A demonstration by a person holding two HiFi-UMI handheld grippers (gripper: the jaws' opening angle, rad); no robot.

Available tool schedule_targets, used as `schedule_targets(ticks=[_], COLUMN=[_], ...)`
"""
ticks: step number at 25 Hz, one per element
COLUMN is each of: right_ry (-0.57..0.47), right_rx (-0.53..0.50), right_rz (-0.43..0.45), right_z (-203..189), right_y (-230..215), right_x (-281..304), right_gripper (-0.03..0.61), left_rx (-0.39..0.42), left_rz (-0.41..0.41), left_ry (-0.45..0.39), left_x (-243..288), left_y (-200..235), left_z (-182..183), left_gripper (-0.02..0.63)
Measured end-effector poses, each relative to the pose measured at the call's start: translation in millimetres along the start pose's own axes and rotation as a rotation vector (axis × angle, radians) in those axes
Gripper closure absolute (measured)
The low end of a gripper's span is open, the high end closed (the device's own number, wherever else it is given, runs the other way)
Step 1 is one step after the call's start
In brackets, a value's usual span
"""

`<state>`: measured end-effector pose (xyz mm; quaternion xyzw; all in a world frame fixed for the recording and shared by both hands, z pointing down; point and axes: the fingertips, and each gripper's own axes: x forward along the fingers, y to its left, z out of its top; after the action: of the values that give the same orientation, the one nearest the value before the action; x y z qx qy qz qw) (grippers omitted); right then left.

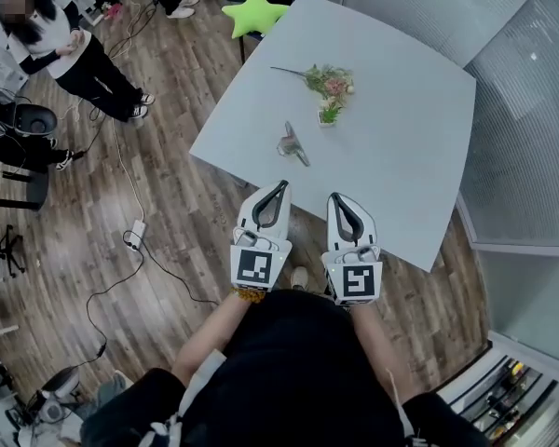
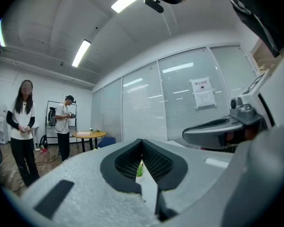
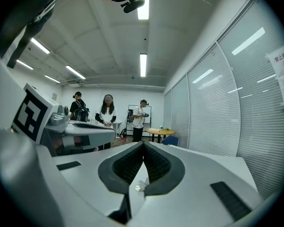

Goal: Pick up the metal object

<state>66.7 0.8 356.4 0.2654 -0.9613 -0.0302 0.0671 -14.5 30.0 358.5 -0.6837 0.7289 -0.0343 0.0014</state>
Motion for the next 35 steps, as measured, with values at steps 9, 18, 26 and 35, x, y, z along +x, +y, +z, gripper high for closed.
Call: schedule_targets(ticks=[9,18,26,35], right_ry=[0.034,0.063,0.076,0.082], right_rx=[-0.024,-0.02,0.011,0.013], right_rz=[-0.104,-0.227,-0.342,-0.308], right_z=[13,11,0,-15], right_y=[-19,-24,-48,-61], right_x=[64,107,105,117], right_gripper=[0.58,0.58,0.58,0.58], left_rx=[0.0,-0.024,0.04,0.077], left_rz=[-0.074,-0.173,-0.262,-0.257], left_ry=[-0.005,0.028,0.05,0.096], left_x=[50,81,109,126], left_y=[60,107,114,116], left_z=[-7,-33,-58,-81], left_gripper=[0.614,0.614,0.612,0.611])
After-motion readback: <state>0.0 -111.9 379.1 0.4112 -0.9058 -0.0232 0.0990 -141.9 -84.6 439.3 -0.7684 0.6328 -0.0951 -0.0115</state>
